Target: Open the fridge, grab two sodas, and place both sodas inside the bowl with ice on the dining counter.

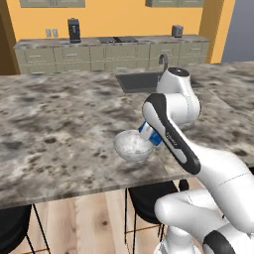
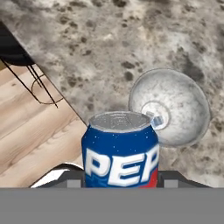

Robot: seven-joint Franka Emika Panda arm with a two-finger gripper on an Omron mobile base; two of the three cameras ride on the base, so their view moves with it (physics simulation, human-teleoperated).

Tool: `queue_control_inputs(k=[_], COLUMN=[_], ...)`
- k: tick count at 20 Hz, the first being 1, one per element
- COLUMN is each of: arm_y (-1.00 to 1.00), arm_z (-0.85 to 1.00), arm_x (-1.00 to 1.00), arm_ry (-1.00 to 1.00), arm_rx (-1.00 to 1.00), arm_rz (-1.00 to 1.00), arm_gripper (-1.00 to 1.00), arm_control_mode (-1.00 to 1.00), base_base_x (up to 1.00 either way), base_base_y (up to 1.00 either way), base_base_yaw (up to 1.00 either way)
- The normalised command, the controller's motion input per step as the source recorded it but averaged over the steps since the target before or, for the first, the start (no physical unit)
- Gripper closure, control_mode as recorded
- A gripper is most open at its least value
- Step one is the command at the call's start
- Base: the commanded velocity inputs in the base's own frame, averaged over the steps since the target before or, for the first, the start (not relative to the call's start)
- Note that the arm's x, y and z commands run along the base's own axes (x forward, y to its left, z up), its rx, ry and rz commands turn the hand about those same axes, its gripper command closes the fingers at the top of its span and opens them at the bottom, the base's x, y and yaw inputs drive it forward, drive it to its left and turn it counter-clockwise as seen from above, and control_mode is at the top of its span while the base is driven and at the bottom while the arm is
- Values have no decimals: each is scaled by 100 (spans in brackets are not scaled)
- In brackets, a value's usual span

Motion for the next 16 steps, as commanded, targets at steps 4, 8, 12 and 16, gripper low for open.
queue_control_inputs(k=[4, 8, 12, 16], arm_y=[-7, 0, 0, 0], arm_z=[-32, -36, -35, -36], arm_x=[36, 43, 43, 45], arm_ry=[7, 5, 1, 0], arm_rx=[-4, -5, -5, -6], arm_rz=[1, 0, 0, 0], arm_gripper=[100, 100, 100, 100], arm_control_mode=[-100, -100, -100, -100], base_base_x=[0, 0, 0, 0], base_base_y=[0, 0, 0, 0], base_base_yaw=[0, 0, 0, 0])
